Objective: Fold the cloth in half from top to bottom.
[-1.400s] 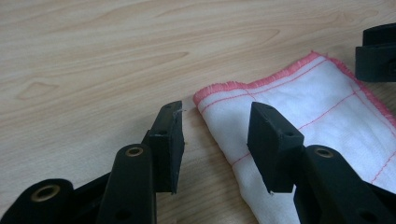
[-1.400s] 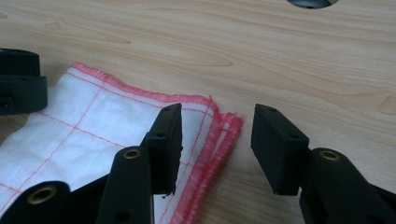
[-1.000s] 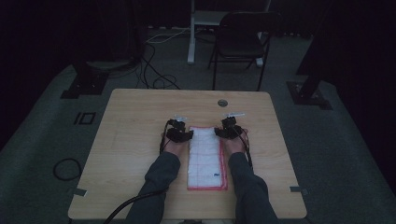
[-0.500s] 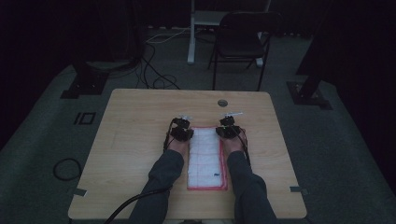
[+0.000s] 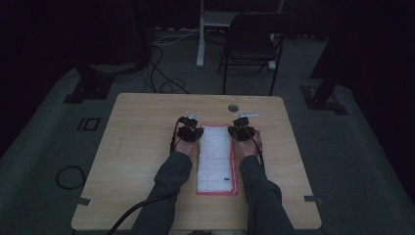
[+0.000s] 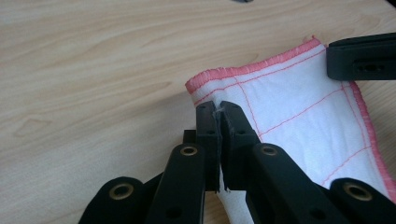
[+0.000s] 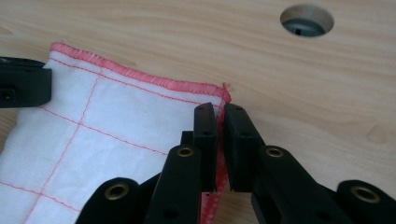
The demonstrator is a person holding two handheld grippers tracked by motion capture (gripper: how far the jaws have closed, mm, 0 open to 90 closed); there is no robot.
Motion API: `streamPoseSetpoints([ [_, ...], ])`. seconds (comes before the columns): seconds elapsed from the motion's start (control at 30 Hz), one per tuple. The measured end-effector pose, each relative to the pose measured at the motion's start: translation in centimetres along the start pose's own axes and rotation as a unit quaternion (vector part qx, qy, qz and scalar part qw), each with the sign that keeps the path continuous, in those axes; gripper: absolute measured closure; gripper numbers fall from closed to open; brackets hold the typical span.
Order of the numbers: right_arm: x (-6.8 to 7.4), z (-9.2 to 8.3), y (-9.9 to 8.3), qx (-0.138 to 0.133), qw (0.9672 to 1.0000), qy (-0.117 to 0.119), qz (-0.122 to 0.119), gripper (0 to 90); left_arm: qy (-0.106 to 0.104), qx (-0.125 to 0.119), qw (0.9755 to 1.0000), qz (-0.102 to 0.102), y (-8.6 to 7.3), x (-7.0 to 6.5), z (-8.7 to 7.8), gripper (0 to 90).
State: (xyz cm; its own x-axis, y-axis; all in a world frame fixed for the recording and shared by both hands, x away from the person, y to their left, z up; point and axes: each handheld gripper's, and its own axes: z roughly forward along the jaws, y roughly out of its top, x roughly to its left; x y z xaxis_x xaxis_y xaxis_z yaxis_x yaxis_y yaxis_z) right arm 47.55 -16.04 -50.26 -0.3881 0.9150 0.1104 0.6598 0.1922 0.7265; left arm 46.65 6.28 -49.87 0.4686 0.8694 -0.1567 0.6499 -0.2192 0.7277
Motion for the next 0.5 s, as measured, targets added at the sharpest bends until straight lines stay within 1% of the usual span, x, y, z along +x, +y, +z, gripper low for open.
streamPoseSetpoints([
  [0.13, 0.0, -0.5, 0.2, -0.014, 0.9999, 0.001, -0.002, 84.8, -0.004, -0.01, 0.9999, 0.005, 0.6, -0.1, -0.5, 87.8],
  [0.23, 0.0, -0.9, 0.4, -0.021, 0.9998, -0.002, -0.004, 84.8, -0.007, -0.019, 0.9997, 0.012, 1.1, -0.3, -1.1, 87.8],
  [0.33, -0.1, -1.6, 0.8, -0.033, 0.9994, 0.0, -0.001, 84.8, -0.009, -0.027, 0.9995, 0.014, 1.6, -0.4, -1.6, 87.8],
  [0.37, -0.1, -1.8, 0.9, -0.037, 0.9993, 0.0, -0.001, 84.8, -0.011, -0.032, 0.9993, 0.012, 1.8, -0.4, -1.9, 87.8],
  [0.43, -0.1, -2.4, 1.2, -0.044, 0.999, 0.002, -0.004, 84.8, -0.011, -0.035, 0.9992, 0.014, 1.9, -0.4, -2.0, 87.8],
  [0.5, 0.1, -2.8, 1.3, -0.05, 0.9987, 0.005, -0.008, 84.8, -0.012, -0.039, 0.9989, 0.025, 1.9, -0.6, -2.6, 87.8],
])
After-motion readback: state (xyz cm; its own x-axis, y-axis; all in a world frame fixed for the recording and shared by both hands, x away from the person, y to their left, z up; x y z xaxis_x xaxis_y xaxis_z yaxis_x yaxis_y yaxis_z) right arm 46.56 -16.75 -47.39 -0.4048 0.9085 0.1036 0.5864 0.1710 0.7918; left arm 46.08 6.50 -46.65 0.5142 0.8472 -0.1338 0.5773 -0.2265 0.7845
